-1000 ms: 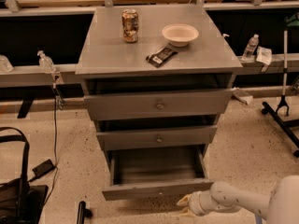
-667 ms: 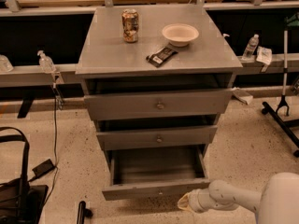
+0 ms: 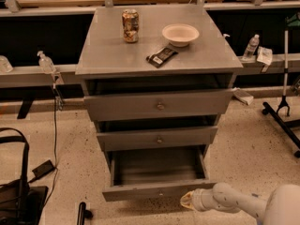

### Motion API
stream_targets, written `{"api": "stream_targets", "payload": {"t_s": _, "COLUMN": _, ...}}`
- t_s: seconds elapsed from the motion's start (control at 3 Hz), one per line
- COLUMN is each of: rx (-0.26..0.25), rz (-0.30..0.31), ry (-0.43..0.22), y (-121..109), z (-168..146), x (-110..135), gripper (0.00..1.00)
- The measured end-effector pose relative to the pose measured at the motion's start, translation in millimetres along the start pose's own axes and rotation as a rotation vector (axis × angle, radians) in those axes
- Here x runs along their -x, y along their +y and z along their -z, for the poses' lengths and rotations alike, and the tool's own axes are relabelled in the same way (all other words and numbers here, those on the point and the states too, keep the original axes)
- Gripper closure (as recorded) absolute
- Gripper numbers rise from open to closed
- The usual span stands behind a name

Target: Close bottom drawer

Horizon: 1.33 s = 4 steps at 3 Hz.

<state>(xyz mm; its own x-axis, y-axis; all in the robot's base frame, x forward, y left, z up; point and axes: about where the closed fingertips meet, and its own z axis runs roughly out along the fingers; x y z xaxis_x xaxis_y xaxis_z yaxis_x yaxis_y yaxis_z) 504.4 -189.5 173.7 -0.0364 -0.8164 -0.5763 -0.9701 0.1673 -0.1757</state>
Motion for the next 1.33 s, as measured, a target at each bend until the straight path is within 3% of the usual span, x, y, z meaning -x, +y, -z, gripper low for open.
{"api": "stream_targets", "payload": {"t_s": 0.33, "rx": 0.004, "rz": 0.002, "ry": -0.008, "y": 3.1, "z": -2.7, "x": 0.8, "gripper": 1.0}}
{"api": "stream_targets", "payload": {"t_s": 1.0, "rx": -0.082, "rz": 0.047, "ry": 0.0, "y": -17.6, "z": -27.5, "x": -18.5, "gripper": 1.0}}
{"api": "stream_targets", "payload": {"t_s": 1.33, "rx": -0.143, "rz": 0.059, "ry": 0.007, "y": -40.1, "z": -35.8, "x": -26.6, "gripper": 1.0}}
